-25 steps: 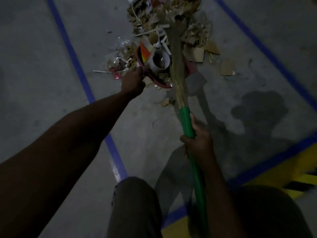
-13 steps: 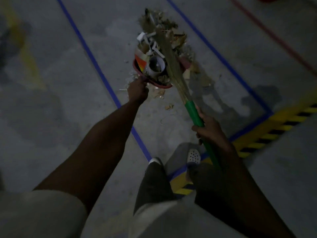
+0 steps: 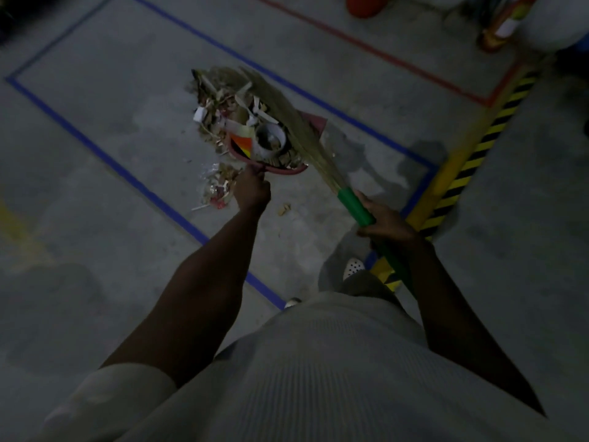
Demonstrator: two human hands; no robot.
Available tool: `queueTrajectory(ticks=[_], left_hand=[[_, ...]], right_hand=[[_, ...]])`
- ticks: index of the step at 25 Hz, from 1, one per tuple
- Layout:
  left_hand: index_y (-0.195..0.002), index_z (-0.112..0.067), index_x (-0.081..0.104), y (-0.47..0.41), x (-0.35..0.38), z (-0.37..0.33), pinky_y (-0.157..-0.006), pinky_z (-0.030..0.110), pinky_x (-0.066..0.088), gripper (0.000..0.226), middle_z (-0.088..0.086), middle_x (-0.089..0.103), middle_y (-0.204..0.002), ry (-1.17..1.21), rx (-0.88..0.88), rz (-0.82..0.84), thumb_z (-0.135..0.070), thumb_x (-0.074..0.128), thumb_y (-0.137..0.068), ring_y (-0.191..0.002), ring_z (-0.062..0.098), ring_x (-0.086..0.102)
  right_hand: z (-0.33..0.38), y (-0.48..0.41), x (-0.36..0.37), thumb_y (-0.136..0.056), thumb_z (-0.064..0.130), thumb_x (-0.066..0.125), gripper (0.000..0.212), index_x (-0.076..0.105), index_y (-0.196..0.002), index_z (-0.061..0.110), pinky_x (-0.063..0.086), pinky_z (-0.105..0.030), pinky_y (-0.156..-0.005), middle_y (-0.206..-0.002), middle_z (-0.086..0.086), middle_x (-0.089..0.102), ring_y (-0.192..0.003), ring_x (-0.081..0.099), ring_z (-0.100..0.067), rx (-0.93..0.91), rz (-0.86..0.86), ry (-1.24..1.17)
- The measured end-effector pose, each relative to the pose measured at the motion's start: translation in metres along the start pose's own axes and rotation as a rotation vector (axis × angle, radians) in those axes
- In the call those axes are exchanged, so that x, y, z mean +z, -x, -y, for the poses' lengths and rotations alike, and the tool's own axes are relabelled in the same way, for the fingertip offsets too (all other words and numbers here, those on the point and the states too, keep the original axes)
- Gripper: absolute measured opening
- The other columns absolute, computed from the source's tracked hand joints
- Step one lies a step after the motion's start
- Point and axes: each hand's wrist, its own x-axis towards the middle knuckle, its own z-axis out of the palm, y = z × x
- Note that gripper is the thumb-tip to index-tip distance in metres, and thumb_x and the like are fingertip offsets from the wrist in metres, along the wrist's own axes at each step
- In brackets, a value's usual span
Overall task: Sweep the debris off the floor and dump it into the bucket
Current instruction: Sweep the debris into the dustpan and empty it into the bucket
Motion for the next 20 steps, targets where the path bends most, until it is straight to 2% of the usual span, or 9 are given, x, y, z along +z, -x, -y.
queueTrajectory(ticks=[1, 3, 5, 7, 10, 14, 17, 18, 20], left_hand=[[-0.122, -0.005, 0.058, -0.010, 0.009, -0.013, -0.086, 0.036, 0.050, 0.034, 0.009, 0.065, -0.123, -0.005, 0.038, 0.053, -0.007, 0.053, -0.089, -0.114, 0.028, 0.060], [-0.123, -0.005, 0.058, -0.003, 0.012, -0.010, -0.086, 0.037, 0.049, 0.033, 0.010, 0.065, -0.123, -0.035, 0.007, 0.054, -0.008, 0.053, -0.091, -0.113, 0.029, 0.060], [-0.122, -0.005, 0.058, -0.005, 0.026, -0.011, -0.084, 0.039, 0.047, 0.031, 0.013, 0.064, -0.120, -0.070, 0.022, 0.056, -0.009, 0.052, -0.092, -0.111, 0.032, 0.059], [-0.123, -0.007, 0.058, -0.015, 0.042, -0.030, -0.084, 0.038, 0.047, 0.032, 0.013, 0.064, -0.121, -0.077, 0.036, 0.105, -0.009, 0.053, -0.092, -0.112, 0.031, 0.059], [-0.124, -0.007, 0.058, -0.043, 0.062, -0.057, -0.083, 0.038, 0.046, 0.032, 0.014, 0.064, -0.122, -0.076, 0.058, 0.120, -0.009, 0.053, -0.092, -0.112, 0.032, 0.059], [-0.123, -0.006, 0.056, -0.088, 0.090, -0.101, -0.082, 0.039, 0.045, 0.031, 0.015, 0.064, -0.120, -0.087, 0.061, 0.117, -0.008, 0.052, -0.092, -0.109, 0.034, 0.059], [-0.122, -0.005, 0.056, -0.132, 0.108, -0.139, -0.080, 0.039, 0.044, 0.029, 0.016, 0.064, -0.117, -0.068, 0.068, 0.075, -0.007, 0.051, -0.093, -0.107, 0.035, 0.059], [-0.122, -0.005, 0.056, -0.147, 0.112, -0.150, -0.081, 0.039, 0.044, 0.029, 0.017, 0.064, -0.117, -0.059, 0.067, 0.069, -0.006, 0.051, -0.093, -0.108, 0.035, 0.059], [-0.121, -0.003, 0.056, -0.179, 0.123, -0.171, -0.082, 0.040, 0.046, 0.029, 0.019, 0.062, -0.116, -0.031, 0.073, 0.083, -0.004, 0.052, -0.092, -0.107, 0.035, 0.058]], right_hand=[[-0.004, -0.003, -0.004, -0.087, 0.007, 0.073, 0.104, 0.008, -0.160, 0.042, 0.062, -0.047, -0.080, -0.143, -0.004, 0.050, -0.107, 0.065, -0.030, 0.014, -0.042, -0.008], [-0.008, -0.005, 0.002, -0.087, 0.012, 0.076, 0.107, 0.003, -0.162, 0.037, 0.056, -0.040, -0.093, -0.156, -0.007, 0.042, -0.124, 0.055, -0.028, -0.009, 0.030, 0.064], [-0.018, -0.011, -0.003, -0.088, 0.014, 0.077, 0.107, 0.002, -0.162, 0.036, 0.054, -0.039, -0.094, -0.161, -0.007, 0.035, -0.130, 0.052, -0.030, 0.043, 0.058, 0.033], [-0.029, -0.023, -0.017, -0.089, 0.018, 0.077, 0.107, 0.001, -0.162, 0.034, 0.052, -0.032, -0.086, -0.161, -0.007, 0.036, -0.127, 0.055, -0.032, 0.112, 0.045, 0.024], [-0.034, -0.052, -0.050, -0.090, 0.025, 0.077, 0.106, -0.001, -0.162, 0.031, 0.053, -0.026, -0.066, -0.155, -0.011, 0.044, -0.102, 0.066, -0.030, 0.176, 0.071, 0.027], [-0.031, -0.095, -0.110, -0.093, 0.032, 0.073, 0.102, 0.000, -0.163, 0.028, 0.058, -0.037, -0.073, -0.150, -0.014, 0.050, -0.100, 0.067, -0.031, 0.215, 0.111, 0.054], [-0.026, -0.136, -0.154, -0.095, 0.044, 0.068, 0.066, 0.038, -0.149, 0.020, 0.058, -0.046, -0.082, -0.126, -0.012, 0.063, -0.097, 0.067, -0.030, 0.220, 0.060, 0.054], [-0.024, -0.150, -0.166, -0.094, 0.052, 0.064, 0.055, 0.047, -0.136, 0.019, 0.057, -0.044, -0.077, -0.109, -0.009, 0.065, -0.087, 0.067, -0.027, 0.236, 0.060, 0.036], [-0.020, -0.177, -0.186, -0.090, 0.069, 0.057, 0.054, 0.050, -0.116, 0.023, 0.053, -0.039, -0.067, -0.088, -0.003, 0.060, -0.076, 0.064, -0.023, 0.290, 0.041, -0.043]])
